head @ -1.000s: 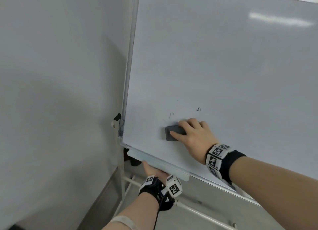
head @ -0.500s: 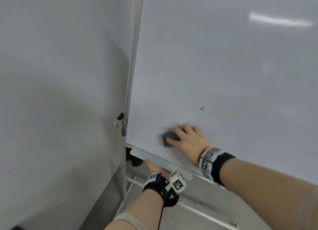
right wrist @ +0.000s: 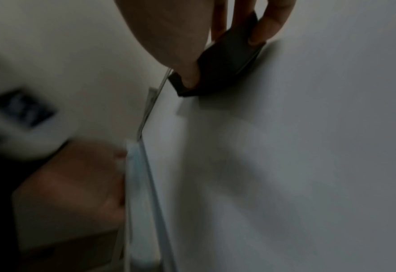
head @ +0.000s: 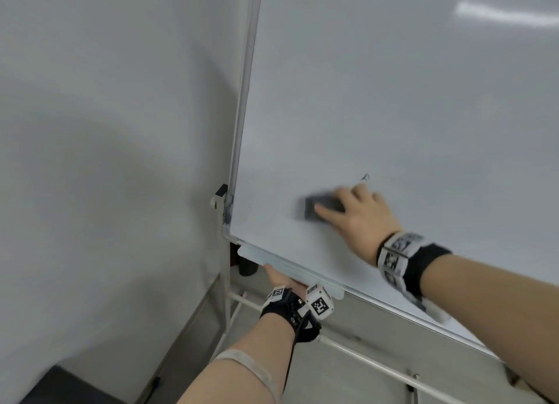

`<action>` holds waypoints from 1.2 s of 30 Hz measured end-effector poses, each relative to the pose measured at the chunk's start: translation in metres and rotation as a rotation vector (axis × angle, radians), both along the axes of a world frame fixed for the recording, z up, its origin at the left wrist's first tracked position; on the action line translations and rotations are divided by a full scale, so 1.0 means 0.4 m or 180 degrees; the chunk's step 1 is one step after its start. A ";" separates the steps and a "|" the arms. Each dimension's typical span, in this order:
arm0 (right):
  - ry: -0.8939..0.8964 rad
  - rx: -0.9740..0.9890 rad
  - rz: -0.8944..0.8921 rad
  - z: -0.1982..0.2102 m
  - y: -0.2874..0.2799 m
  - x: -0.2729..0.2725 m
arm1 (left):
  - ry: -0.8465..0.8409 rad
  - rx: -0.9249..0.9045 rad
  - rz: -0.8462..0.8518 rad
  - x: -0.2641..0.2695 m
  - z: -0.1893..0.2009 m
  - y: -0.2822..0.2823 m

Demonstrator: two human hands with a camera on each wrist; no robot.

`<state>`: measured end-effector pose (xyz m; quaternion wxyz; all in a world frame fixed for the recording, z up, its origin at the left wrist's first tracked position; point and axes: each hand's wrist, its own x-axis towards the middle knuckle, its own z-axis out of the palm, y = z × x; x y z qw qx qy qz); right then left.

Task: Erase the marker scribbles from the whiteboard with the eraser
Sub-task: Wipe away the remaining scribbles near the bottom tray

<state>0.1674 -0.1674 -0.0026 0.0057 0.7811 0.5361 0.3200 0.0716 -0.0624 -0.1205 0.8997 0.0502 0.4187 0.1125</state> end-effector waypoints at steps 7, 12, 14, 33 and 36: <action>0.0010 0.0444 -0.0067 0.125 -0.046 0.060 | 0.0166 0.0050 -0.0303 -0.005 0.025 -0.006; 0.0074 0.0965 -0.0177 0.150 -0.042 0.068 | 0.0193 -0.0049 -0.0217 0.000 0.028 -0.007; 0.0043 0.0462 -0.0033 0.042 -0.052 0.045 | 0.0144 -0.0060 -0.0231 -0.001 0.032 -0.007; 0.0183 0.0522 0.0119 -0.002 -0.036 0.042 | -0.0164 -0.0255 -0.0056 0.016 -0.038 0.004; 0.0377 0.0252 0.0095 -0.083 -0.048 0.013 | -0.0327 -0.0304 -0.0017 0.018 -0.046 0.002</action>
